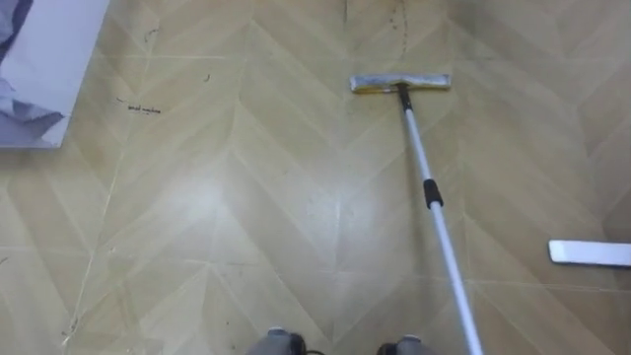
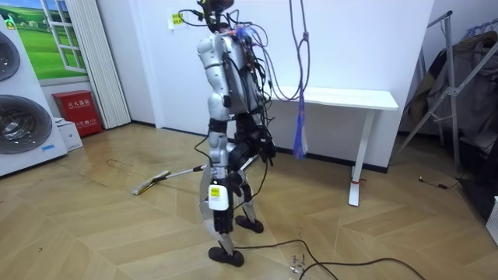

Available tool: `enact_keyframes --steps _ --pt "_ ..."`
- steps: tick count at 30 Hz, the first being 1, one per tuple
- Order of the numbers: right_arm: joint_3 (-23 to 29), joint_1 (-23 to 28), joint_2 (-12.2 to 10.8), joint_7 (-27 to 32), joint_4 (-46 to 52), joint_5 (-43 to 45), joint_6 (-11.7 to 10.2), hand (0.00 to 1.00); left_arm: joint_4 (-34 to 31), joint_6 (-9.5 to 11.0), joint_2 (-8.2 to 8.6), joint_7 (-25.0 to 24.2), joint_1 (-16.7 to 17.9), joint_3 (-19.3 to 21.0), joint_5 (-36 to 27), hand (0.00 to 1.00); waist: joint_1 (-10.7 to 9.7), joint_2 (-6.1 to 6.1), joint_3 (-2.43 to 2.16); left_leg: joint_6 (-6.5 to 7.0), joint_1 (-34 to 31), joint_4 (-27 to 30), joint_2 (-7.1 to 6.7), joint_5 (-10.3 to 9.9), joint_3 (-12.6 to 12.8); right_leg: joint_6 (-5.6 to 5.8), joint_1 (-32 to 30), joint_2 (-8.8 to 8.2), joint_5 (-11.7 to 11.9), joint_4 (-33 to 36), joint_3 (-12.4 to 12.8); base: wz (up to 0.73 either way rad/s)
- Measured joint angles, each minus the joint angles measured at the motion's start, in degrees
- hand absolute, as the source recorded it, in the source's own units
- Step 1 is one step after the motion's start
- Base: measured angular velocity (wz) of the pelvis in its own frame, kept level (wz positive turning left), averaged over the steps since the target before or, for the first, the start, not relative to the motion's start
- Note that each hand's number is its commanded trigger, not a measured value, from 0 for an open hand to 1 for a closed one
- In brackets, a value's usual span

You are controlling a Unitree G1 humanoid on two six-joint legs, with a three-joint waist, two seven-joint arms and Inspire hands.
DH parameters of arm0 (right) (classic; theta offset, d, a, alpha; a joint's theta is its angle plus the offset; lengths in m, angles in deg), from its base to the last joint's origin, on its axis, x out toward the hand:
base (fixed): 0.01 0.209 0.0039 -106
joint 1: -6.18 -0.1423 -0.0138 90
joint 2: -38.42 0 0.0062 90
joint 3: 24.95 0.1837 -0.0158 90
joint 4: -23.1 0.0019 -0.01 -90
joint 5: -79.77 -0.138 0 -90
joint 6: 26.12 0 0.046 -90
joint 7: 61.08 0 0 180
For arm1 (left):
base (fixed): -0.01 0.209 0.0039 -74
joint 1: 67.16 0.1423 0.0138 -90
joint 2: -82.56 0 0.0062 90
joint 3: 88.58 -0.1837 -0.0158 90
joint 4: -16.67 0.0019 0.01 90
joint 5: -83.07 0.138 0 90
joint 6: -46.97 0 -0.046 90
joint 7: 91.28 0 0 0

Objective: Mop floor

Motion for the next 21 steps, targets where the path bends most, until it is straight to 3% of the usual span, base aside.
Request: enact_keyframes --steps 1,2,3,4,5,6,7,8,9,10,11,12,13,14,15,16,17,18,19,20,21 --pt "0.0 -1.0 0.1 0.1 -0.8 0.1 -0.1 1.00 0.1 0.0 -0.17 0.0 0.1 -0.3 -0.9 0.00 0.5 0.00 -0.06 -0.84 -1.7 3.4 0.56 1.0 0.4 -0.39 -0.9 0.02 -0.8 1.6 0.1 -0.30" --pt "0.0 -3.3 0.7 -0.1 -2.1 0.8 -0.1 1.00 0.4 0.1 -0.60 0.1 0.2 -1.5 -2.9 0.00 1.9 -0.87 0.20 -0.41 -6.4 11.5 1.03 5.7 0.4 -0.83 -2.9 0.49 -1.8 4.9 1.4 -0.60" --pt "0.0 -6.1 1.9 -0.7 -2.8 1.3 0.6 1.00 0.9 0.1 -0.69 0.6 0.5 -2.7 -5.7 0.00 3.4 -1.87 0.62 0.14 -11.5 19.7 1.53 13.8 0.0 -1.08 -4.4 1.23 -2.0 7.3 3.0 -0.71" --pt "0.0 -7.5 2.7 -1.1 -2.9 1.7 1.0 1.00 1.3 0.1 -0.60 0.7 0.7 -3.5 -7.4 0.00 4.1 -1.77 0.57 -0.51 -14.3 24.2 1.57 18.8 -0.2 -1.13 -4.7 1.30 -2.1 8.2 3.4 -0.85" --pt "-0.3 -10.6 4.4 -2.2 -3.3 2.2 1.2 1.00 2.3 0.4 -0.46 0.7 0.8 -4.7 -10.8 0.00 5.6 -1.94 0.57 -0.61 -19.1 34.2 1.46 24.8 0.7 -1.27 -5.7 1.20 -2.0 9.6 4.7 -0.88" --pt "-1.0 -14.0 5.4 -3.4 -3.6 2.6 1.1 1.00 2.3 0.9 -0.66 0.7 0.8 -4.8 -12.7 0.00 6.7 -2.46 0.82 0.00 -22.2 40.6 1.28 24.0 2.2 -1.27 -6.5 1.04 -2.0 9.8 5.6 -0.87" --pt "-1.5 -15.2 5.6 -4.2 -3.9 2.4 1.1 1.00 2.2 1.6 -0.89 0.7 1.0 -4.8 -13.4 0.00 7.3 -2.91 1.09 0.53 -22.9 41.1 1.15 23.1 2.7 -1.27 -6.8 0.53 -2.0 9.5 5.9 -0.73" --pt "-2.5 -17.5 5.9 -5.6 -3.9 1.9 0.8 1.00 2.3 3.0 -1.19 0.6 1.2 -4.7 -13.7 0.00 8.3 -3.92 1.35 0.75 -22.5 37.4 0.31 20.6 2.8 -1.23 -7.2 -1.41 -2.0 8.8 5.9 -0.51" --pt "-4.2 -18.9 6.2 -6.5 -3.8 -0.2 0.5 1.00 2.6 4.1 -1.21 0.4 1.2 -4.7 -13.7 0.00 8.7 -4.05 1.23 0.84 -19.8 28.3 -0.77 17.6 2.7 -0.90 -7.4 -2.57 -2.1 7.6 5.5 -0.34" --pt "-5.2 -19.0 6.3 -6.7 -3.8 -1.6 0.2 1.00 2.7 4.5 -1.28 0.2 1.2 -4.7 -13.7 0.00 8.6 -3.93 1.09 0.95 -17.4 21.1 -1.47 16.0 2.5 -0.38 -7.3 -3.28 -2.3 7.2 4.9 0.09" --pt "-6.5 -18.5 7.1 -6.6 -3.9 -4.2 -0.3 1.00 2.9 4.9 -1.71 -0.6 1.0 -4.7 -13.4 0.00 7.7 -2.89 0.63 0.96 -12.6 7.4 -2.59 13.1 2.1 1.54 -6.9 -4.34 -3.0 7.1 3.1 0.56" --pt "-6.9 -17.1 8.1 -7.1 -3.9 -5.9 -0.7 1.00 2.9 5.0 -2.64 -1.3 0.6 -4.6 -13.1 0.00 6.5 -2.04 0.06 2.67 -10.0 1.8 -2.63 6.3 2.1 2.69 -6.9 -5.60 -3.6 8.1 0.9 0.80" --pt "-6.8 -16.3 8.4 -7.4 -4.0 -6.4 -0.7 1.00 3.0 5.0 -3.14 -1.7 -0.1 -4.6 -13.1 0.00 5.8 -1.25 -0.28 4.74 -10.3 2.0 -2.96 3.3 1.8 3.19 -7.0 -6.44 -3.9 8.9 -0.1 1.13" --pt "-6.1 -14.1 8.5 -7.6 -4.6 -7.3 -0.8 1.00 3.0 5.0 -3.70 -2.2 -1.3 -4.6 -12.6 0.00 4.6 -1.43 -0.27 5.49 -11.7 3.5 -3.34 1.4 2.6 4.86 -7.1 -8.30 -4.6 10.6 -0.9 1.43" --pt "-5.9 -11.3 8.6 -7.4 -5.8 -8.2 -0.9 1.00 3.0 5.0 -3.56 -2.6 -1.8 -5.3 -11.7 0.00 2.6 -1.29 -0.47 7.03 -11.8 4.1 -4.15 0.5 4.4 5.57 -6.0 -9.49 -4.6 13.5 -0.5 1.55" --pt "-5.8 -9.8 8.6 -7.1 -6.3 -8.9 -0.9 1.00 3.0 5.0 -3.42 -2.6 -2.0 -5.8 -11.1 0.00 1.5 -0.84 -0.40 7.86 -11.5 4.9 -4.25 -0.1 5.2 5.72 -5.7 -9.54 -4.4 17.4 0.3 1.60" --pt "-5.8 -6.3 8.7 -5.9 -7.0 -11.4 -0.9 1.00 2.9 5.2 -3.06 -2.7 -2.5 -6.8 -10.3 0.00 0.2 0.53 -0.04 8.54 -10.9 7.0 -3.98 -2.1 6.2 5.48 -6.1 -8.92 -0.8 24.4 2.4 1.08" --pt "-5.8 -3.7 8.6 -4.7 -6.9 -12.9 -0.8 1.00 1.9 5.5 -2.63 -2.7 -2.0 -7.2 -10.2 0.00 0.2 2.25 -0.70 8.22 -10.5 8.0 -3.13 -4.2 7.0 7.16 -8.1 -7.68 5.2 27.3 5.8 0.63" --pt "-5.8 -3.0 8.4 -4.3 -6.4 -13.1 -0.6 1.00 1.2 5.5 -2.54 -2.7 -1.7 -7.2 -10.5 0.00 0.2 3.03 -0.81 7.87 -10.4 7.9 -3.16 -5.4 7.0 7.15 -9.2 -6.92 8.4 28.0 6.5 -0.28" --pt "-6.0 -2.5 7.9 -3.8 -5.7 -13.7 -0.6 1.00 0.4 5.4 -2.52 -2.6 -1.0 -7.2 -11.1 0.00 0.3 4.03 -0.55 8.32 -9.6 6.7 -3.58 -6.2 6.8 6.84 -11.7 -5.29 13.9 29.1 8.5 -0.83" --pt "-7.0 -1.9 6.6 -3.0 -4.7 -13.8 -0.5 1.00 0.4 5.1 -2.80 -2.0 -0.1 -6.8 -11.2 0.00 0.3 4.63 -0.45 8.93 -9.0 6.1 -3.58 -6.6 6.8 7.43 -13.9 -3.99 14.8 29.0 9.4 -0.99"
